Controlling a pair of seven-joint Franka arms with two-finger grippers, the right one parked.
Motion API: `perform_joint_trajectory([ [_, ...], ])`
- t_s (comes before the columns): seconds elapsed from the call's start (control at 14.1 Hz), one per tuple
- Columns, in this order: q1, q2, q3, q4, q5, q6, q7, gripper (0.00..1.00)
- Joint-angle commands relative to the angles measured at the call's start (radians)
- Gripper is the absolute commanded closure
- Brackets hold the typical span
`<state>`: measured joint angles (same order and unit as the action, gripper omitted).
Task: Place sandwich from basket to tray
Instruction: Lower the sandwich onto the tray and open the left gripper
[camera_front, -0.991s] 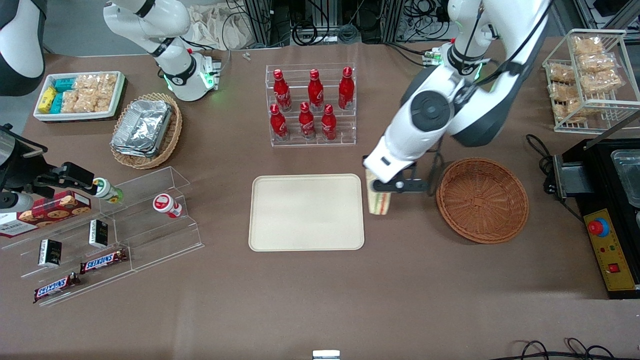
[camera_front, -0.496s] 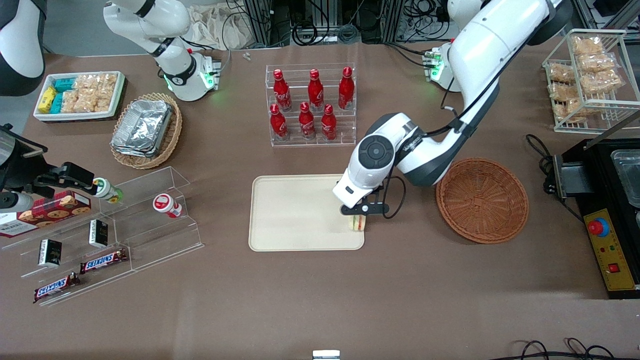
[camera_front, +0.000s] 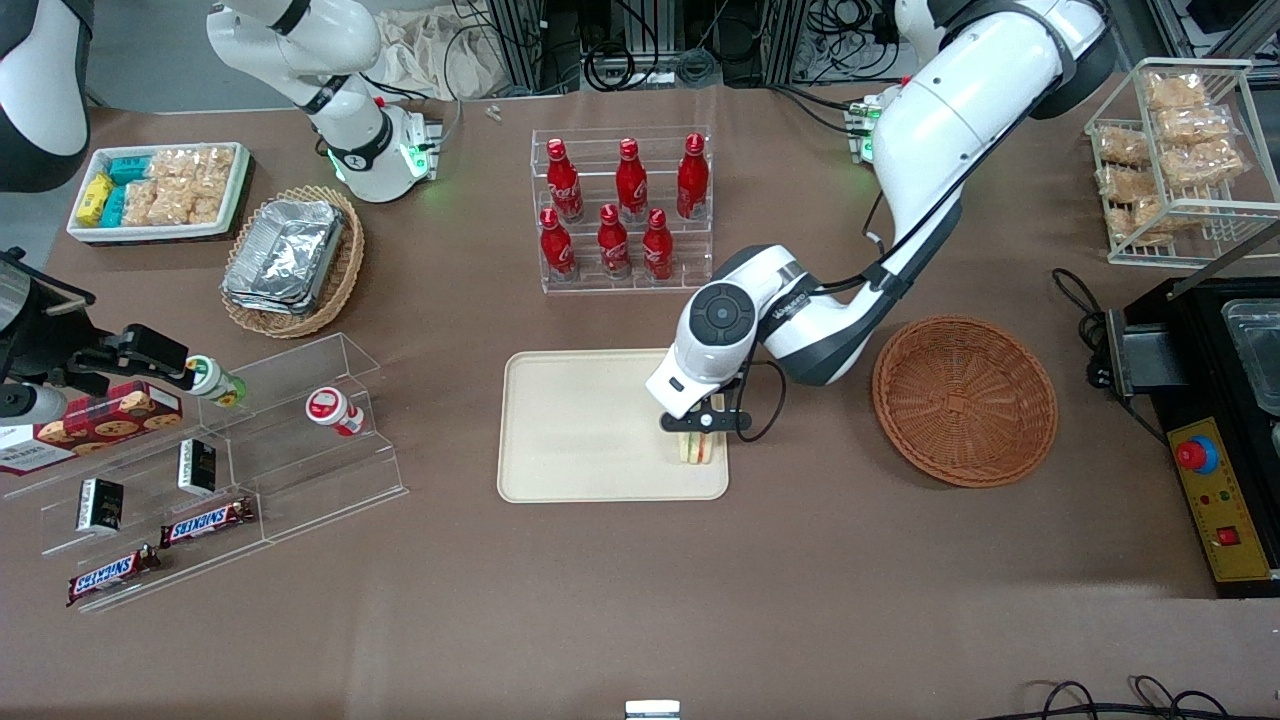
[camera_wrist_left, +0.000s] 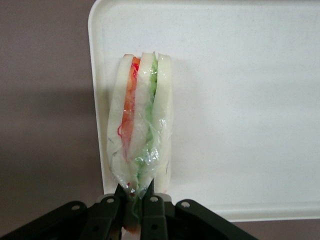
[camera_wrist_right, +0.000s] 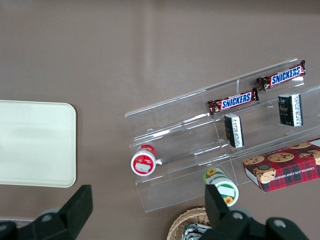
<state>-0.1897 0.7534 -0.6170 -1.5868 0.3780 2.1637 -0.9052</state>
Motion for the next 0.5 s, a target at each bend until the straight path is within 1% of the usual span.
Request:
perform_joint_trajectory([
  [0.0, -0.017, 0.017, 0.01, 0.034, 0.03, 0.004, -0.041, 0.89],
  [0.07, -0.017, 0.015, 0.01, 0.034, 0.03, 0.004, -0.066, 0.29],
  [0.14, -0.017, 0.009, 0.011, 0.034, 0.035, 0.002, -0.087, 0.01],
  [0.35, -0.004, -0.029, 0.01, 0.031, 0.019, -0.022, -0.104, 0.0],
  [0.42, -0.004, -0.045, 0.008, 0.033, 0.016, -0.059, -0.125, 0.0],
])
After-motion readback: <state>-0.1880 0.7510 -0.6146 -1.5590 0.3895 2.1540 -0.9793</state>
